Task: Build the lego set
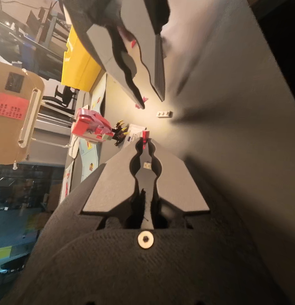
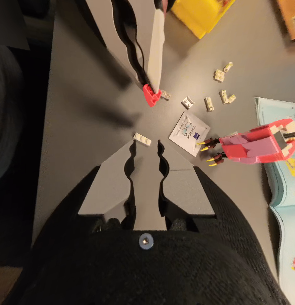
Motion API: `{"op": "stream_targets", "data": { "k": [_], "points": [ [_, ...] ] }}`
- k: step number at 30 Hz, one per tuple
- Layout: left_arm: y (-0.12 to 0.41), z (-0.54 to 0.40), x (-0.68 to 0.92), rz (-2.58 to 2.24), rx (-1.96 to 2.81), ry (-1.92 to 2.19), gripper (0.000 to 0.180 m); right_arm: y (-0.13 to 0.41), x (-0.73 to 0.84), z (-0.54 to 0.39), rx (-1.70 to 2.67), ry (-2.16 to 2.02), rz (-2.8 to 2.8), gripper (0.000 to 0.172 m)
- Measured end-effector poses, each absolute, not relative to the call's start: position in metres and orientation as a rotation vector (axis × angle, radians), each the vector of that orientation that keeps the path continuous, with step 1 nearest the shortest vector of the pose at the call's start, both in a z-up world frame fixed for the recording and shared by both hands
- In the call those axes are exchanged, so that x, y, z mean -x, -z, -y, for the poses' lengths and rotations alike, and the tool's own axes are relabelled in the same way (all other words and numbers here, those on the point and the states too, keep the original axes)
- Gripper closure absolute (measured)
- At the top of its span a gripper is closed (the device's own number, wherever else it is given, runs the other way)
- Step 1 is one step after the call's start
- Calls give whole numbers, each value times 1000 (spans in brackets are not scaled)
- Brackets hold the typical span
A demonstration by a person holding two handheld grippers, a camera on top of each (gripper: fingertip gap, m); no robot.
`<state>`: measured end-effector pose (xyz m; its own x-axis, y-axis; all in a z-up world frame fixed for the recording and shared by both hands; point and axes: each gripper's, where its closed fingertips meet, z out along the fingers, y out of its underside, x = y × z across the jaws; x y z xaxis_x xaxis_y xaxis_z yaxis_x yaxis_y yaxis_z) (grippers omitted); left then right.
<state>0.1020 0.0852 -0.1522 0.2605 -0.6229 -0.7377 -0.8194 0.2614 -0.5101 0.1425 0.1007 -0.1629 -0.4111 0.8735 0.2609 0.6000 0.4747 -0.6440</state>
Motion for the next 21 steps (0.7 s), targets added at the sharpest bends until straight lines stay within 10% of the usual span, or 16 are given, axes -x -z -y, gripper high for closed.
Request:
{"op": "stream_targets", "data": {
  "k": [21],
  "points": [
    [146,-68,-112,-1329,1487,201,176,184,-146,-103,1083,-575,2532,167]
  ]
}}
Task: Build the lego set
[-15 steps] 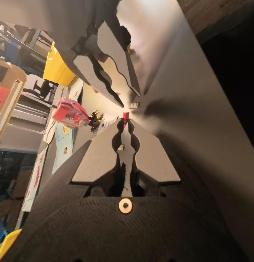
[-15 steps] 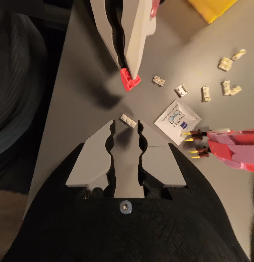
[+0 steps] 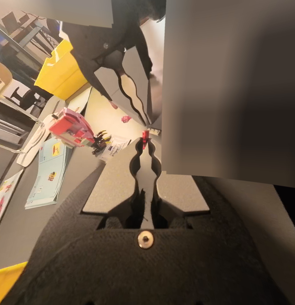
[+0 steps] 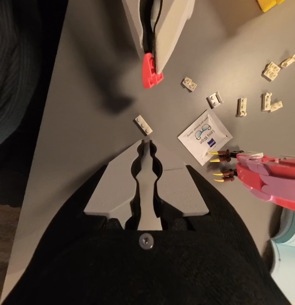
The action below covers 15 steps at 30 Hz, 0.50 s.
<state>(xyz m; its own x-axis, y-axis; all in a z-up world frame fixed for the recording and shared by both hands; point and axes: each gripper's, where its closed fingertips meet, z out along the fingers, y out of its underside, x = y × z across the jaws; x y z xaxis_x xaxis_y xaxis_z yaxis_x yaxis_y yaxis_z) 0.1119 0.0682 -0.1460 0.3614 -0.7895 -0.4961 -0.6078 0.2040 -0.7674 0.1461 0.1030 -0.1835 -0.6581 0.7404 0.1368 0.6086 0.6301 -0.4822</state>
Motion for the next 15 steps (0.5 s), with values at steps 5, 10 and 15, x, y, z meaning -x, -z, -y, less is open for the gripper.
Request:
{"op": "stream_targets", "data": {
  "k": [5,10,15],
  "points": [
    [146,-64,-114,-1325,1506,277,176,180,-139,-93,1055,-710,2509,151],
    [147,-61,-115,-1330,1525,318,176,183,-134,-91,1082,-747,2558,159],
    [148,-62,-111,-1237,1682,468,176,183,-133,-97,1087,-613,2521,167]
  ]
}}
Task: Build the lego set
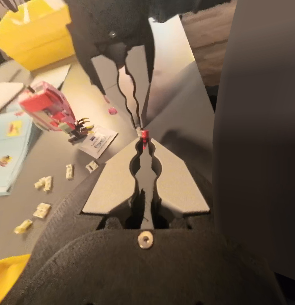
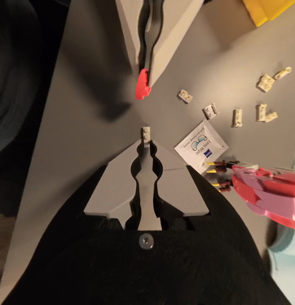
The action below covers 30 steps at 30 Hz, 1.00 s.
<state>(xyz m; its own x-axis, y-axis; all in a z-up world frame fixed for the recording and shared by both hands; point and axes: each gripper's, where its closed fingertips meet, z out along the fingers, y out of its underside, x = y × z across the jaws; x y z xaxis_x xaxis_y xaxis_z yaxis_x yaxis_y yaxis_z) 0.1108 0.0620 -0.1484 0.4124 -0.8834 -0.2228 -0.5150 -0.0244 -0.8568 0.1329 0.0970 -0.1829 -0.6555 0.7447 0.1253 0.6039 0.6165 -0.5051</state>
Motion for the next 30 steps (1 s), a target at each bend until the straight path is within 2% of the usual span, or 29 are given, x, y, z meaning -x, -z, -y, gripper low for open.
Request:
{"op": "stream_targets", "data": {
  "k": [8,12,20,26,28,30],
  "points": [
    [150,-73,-104,-1021,1934,724,176,165,-116,-119,735,-66,2116,167],
    [152,-76,-110,-993,2073,795,176,158,-115,-110,561,77,2001,167],
    [175,-90,-97,-1020,2375,535,176,152,-128,-117,445,244,1944,167],
    [168,-104,-99,-909,2322,437,141,153,-133,-118,433,233,1910,167],
    [157,-102,-114,-911,2233,525,140,152,-134,-115,401,230,1892,167],
    [152,-101,-125,-909,2190,600,146,149,-133,-111,371,225,1875,167]
  ]
}}
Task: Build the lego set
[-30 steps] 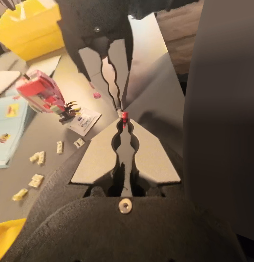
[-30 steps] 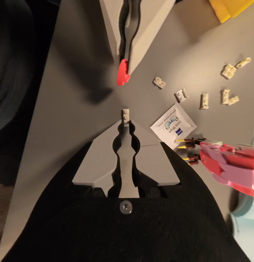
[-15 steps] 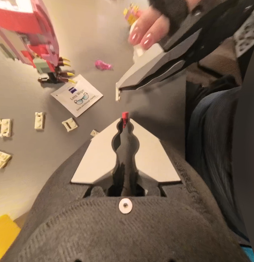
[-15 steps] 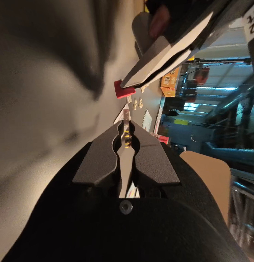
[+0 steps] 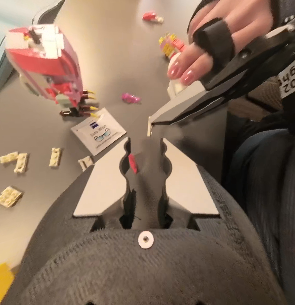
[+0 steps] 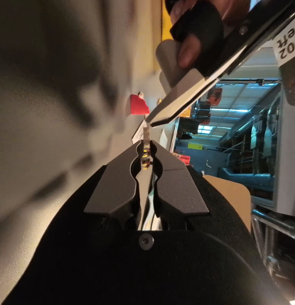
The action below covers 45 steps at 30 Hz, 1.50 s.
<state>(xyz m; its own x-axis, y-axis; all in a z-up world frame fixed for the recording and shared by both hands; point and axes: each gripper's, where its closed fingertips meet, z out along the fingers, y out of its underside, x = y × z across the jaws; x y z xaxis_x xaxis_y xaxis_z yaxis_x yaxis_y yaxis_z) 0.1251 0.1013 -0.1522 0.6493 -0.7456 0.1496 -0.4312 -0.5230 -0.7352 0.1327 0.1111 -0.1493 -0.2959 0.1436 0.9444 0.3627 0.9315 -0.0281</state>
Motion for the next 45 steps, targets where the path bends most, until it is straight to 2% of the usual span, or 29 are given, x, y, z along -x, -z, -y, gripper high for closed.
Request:
{"op": "stream_targets", "data": {
  "k": [4,11,15,18,25,29,34,36,40,45],
  "points": [
    [152,-102,-133,-926,2175,652,163,148,-132,-109,376,208,1873,167],
    [160,-101,-139,-1021,2188,590,177,148,-134,-108,417,157,1888,167],
    [172,-100,-137,-1141,2178,443,177,161,-142,-99,748,-219,2000,143],
    [177,-96,-141,-1221,2173,405,177,157,-144,-95,973,-450,2010,150],
    [178,-91,-147,-1293,2151,422,177,168,-148,-93,1140,-549,2104,156],
    [180,-89,-149,-1317,2154,438,177,172,-149,-94,1192,-591,2127,167],
    [176,-89,-150,-1251,2161,460,176,170,-151,-93,1266,-663,2135,169],
    [168,-89,-140,-1182,2179,440,167,170,-152,-96,1312,-667,2127,169],
    [149,-90,-105,-1001,2144,386,166,177,-156,-104,1376,-606,2145,169],
    [159,-89,-85,-874,2234,418,149,182,-155,-105,1437,-614,2158,168]
  ]
}}
